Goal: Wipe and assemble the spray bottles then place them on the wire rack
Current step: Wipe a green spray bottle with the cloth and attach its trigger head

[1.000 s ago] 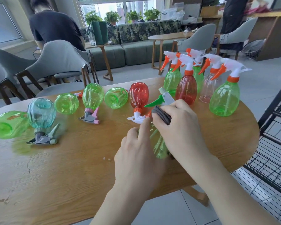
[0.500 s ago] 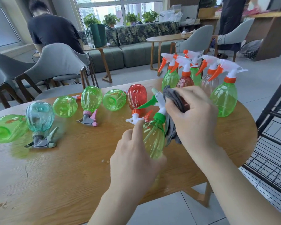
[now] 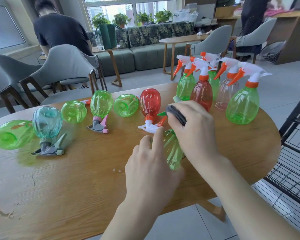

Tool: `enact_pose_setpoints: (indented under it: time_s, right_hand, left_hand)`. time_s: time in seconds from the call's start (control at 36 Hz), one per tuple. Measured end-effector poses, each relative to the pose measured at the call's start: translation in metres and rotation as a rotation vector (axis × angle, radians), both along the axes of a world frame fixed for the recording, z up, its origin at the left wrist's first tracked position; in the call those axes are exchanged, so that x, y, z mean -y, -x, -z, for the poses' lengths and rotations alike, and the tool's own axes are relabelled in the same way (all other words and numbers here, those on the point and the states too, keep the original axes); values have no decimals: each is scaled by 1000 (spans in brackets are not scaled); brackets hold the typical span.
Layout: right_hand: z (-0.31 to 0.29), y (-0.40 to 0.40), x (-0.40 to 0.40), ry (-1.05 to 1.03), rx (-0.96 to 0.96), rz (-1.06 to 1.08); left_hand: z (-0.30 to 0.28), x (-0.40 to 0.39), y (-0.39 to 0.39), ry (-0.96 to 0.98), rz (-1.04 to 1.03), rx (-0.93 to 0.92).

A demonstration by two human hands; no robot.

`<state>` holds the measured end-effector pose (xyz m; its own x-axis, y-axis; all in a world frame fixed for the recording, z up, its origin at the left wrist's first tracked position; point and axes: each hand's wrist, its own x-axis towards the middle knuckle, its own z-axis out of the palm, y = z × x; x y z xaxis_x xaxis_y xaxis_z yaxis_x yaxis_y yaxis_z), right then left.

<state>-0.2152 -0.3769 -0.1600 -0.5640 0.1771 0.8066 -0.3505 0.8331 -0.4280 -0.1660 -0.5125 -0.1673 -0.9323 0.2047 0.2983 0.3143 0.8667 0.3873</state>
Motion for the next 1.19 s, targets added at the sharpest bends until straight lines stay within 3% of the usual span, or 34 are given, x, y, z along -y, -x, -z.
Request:
enact_pose_setpoints:
  time_s: [0.17,0.28,0.53,0.69,0.89,1.08,1.19]
  right_hand:
    - [-3,1,12,-97,-5,-148]
    - [-3,-1,7,-108,-13,-91]
    - [-3,-1,-23,87,-6,142]
    - [-1,-5,-16,-9,48,-20]
    - [3,-7,-25,99,63,94]
    - [6,-11,-16,72,73,-54]
    - [8,-12,-23,106,54,22]
  left_hand:
    - [7,1,3,18,-10,-68]
    - [5,2,2,13,-2,-34]
    - [1,5,-2,-73,45,24]
    - [3,7,1,-117,16,31]
    - [1,5,0,-88,20,22]
    - [4,8,2,-155,7,36]
    - [4,8,1,-159,13,33]
